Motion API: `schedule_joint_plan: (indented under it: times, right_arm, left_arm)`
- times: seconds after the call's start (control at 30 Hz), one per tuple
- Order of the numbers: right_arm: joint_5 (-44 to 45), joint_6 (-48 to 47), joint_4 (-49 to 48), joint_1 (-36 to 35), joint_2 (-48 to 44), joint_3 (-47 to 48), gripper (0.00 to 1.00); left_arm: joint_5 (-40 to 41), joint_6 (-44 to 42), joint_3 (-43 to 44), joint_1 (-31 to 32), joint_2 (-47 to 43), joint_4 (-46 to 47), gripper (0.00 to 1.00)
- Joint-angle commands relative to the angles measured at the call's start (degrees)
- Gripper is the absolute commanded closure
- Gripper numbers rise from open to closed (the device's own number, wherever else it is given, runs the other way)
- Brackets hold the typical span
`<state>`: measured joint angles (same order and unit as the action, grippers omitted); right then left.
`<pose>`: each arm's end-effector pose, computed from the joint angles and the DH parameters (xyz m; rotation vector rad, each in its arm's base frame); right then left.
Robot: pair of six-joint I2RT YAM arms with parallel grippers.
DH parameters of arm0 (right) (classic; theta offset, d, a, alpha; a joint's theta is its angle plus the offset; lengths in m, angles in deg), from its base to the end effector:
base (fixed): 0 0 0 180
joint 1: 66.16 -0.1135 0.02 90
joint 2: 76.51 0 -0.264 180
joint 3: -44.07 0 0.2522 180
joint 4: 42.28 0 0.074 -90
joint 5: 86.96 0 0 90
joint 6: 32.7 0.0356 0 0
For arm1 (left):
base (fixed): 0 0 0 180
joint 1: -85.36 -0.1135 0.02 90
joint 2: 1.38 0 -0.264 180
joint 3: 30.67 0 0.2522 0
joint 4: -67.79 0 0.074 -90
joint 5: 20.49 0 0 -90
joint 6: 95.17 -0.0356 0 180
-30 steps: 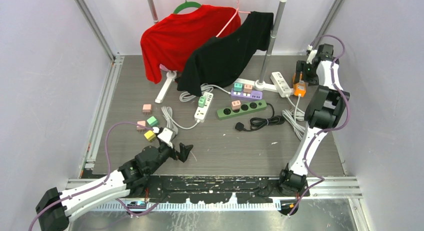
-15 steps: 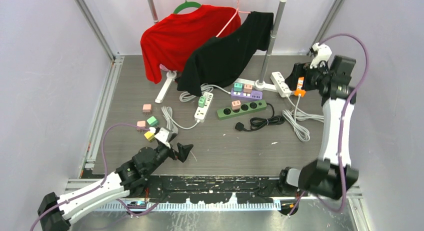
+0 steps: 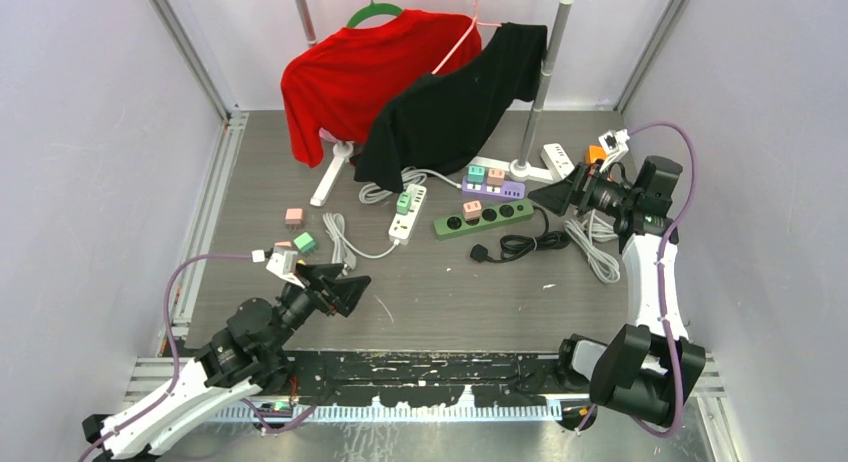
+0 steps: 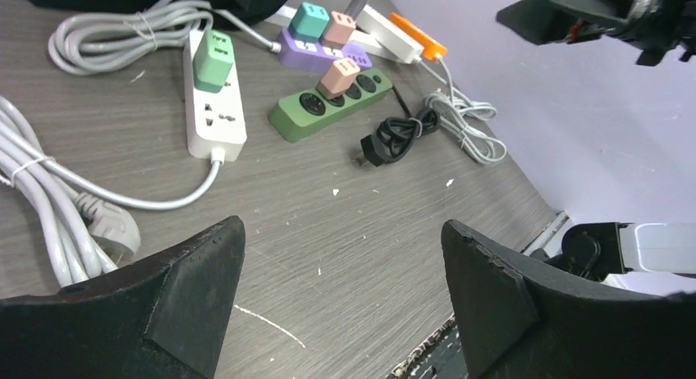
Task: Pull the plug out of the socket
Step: Move the socket to the center of the board.
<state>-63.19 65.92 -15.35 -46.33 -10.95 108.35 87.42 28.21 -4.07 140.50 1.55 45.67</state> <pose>0.2375 -0.0510 0.3064 -0.2331 1.8730 1.0386 0.0634 -0.0718 0.2312 0.0479 1.6289 -0.9719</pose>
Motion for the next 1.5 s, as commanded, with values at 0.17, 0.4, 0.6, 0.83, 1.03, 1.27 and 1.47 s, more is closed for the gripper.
schedule_joint_plan:
  times: [0.17, 0.4, 0.6, 0.83, 1.03, 1.27, 1.47]
  right_arm:
    - [-3.44, 0.89, -3.15, 0.12, -0.90, 2.11, 0.00]
    - [-3.24, -1.03, -0.13, 0.14, -0.02, 3.17, 0.00]
    - [-2.66, -2.22, 1.12, 0.21, 1.05, 3.32, 0.00]
    - [-2.41, -3.38, 2.01, 0.20, 1.75, 3.26, 0.00]
    - [-2.31, -4.28, 2.39, 0.21, 2.60, 3.10, 0.00]
    - [-2.31, -5.14, 2.43, 0.21, 2.78, 2.57, 0.00]
    - [-2.32, -5.24, 2.21, 0.20, 3.62, 2.26, 0.00]
  left_arm:
    - [4.75, -0.57, 15.52, 0.23, 21.01, -4.21, 0.10]
    - [3.65, -11.15, 31.41, -1.34, 42.56, -7.22, 0.05]
    - [-12.14, -10.93, 37.68, -12.40, 56.53, -7.18, 0.02]
    - [-29.13, -5.69, 38.62, -26.14, 70.22, -3.11, 0.07]
    - [-29.82, -8.13, 40.52, -26.31, 76.62, -1.93, 0.07]
    - [-23.95, -7.43, 42.56, -26.26, 78.70, -5.98, 0.07]
    - [-18.99, -4.71, 48.78, -26.14, 83.37, -14.61, 0.10]
